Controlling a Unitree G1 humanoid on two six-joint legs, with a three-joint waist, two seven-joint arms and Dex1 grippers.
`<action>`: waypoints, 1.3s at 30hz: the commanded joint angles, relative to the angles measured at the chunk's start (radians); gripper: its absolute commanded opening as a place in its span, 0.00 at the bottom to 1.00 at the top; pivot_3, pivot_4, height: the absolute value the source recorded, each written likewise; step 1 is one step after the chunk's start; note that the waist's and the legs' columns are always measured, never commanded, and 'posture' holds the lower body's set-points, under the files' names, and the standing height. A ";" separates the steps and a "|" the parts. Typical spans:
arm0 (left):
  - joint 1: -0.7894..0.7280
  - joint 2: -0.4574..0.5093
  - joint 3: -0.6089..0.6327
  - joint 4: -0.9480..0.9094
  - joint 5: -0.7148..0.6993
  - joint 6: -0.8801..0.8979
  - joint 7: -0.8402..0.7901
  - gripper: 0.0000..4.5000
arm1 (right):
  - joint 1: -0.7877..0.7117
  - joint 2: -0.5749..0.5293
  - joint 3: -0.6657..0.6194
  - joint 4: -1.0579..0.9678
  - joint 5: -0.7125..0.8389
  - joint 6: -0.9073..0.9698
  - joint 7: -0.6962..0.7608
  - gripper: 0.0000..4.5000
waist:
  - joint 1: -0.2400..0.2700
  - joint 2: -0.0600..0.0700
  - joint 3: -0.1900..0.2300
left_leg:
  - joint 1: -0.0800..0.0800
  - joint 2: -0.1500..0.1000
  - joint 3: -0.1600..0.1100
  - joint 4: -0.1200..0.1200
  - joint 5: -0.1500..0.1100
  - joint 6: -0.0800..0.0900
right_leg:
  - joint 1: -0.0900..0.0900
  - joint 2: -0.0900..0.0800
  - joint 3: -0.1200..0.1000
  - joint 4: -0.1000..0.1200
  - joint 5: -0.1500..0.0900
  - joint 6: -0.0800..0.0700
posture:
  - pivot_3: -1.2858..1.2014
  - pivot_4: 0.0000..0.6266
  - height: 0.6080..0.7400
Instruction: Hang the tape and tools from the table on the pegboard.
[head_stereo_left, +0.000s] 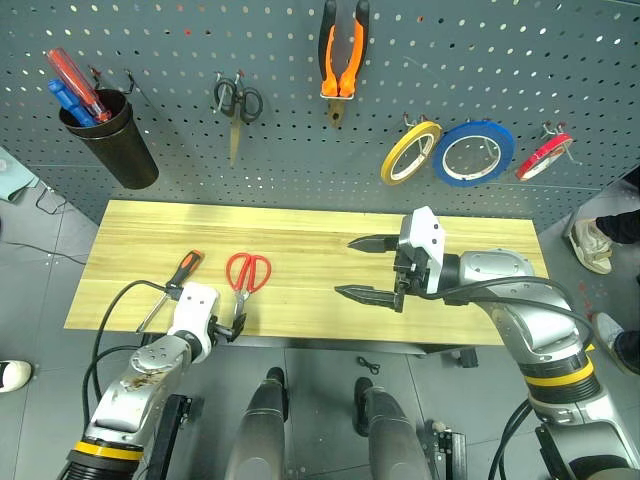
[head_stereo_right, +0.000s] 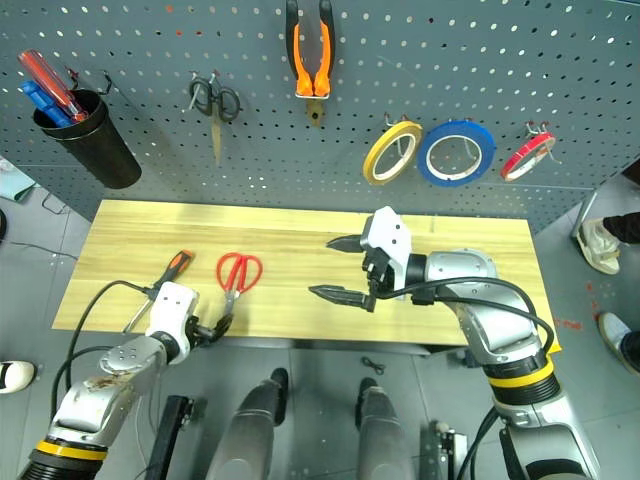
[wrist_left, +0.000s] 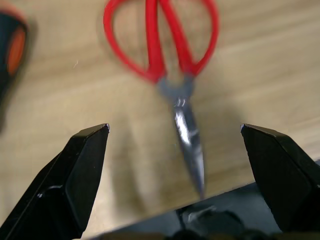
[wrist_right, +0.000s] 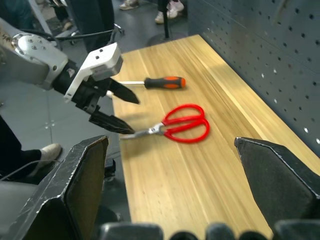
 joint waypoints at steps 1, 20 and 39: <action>-0.030 -0.031 -0.006 0.049 0.039 -0.042 -0.026 1.00 | -0.014 -0.010 -0.010 -0.002 -0.013 -0.042 0.017 0.99 | -0.002 0.000 0.001 | 0.000 0.000 0.000 0.000 0.000 0.000 | 0.000 0.000 0.000 0.000 0.000 0.000 | 0.55 0.66 1.00; -0.121 -0.135 0.040 0.169 0.100 0.032 -0.053 0.02 | -0.045 -0.036 -0.037 0.017 -0.006 -0.024 0.015 1.00 | -0.035 0.003 0.020 | 0.001 -0.001 0.000 0.001 0.000 0.000 | 0.001 0.000 0.001 0.003 0.000 0.001 | 0.53 0.73 1.00; 0.059 -0.131 0.097 -0.512 0.197 -0.153 -0.017 0.02 | -0.126 0.112 -0.211 -0.260 0.226 0.107 -0.241 1.00 | -0.033 0.000 0.022 | -0.001 -0.001 -0.001 0.000 0.000 0.000 | 0.000 0.000 0.000 0.000 0.004 0.009 | 0.56 0.56 1.00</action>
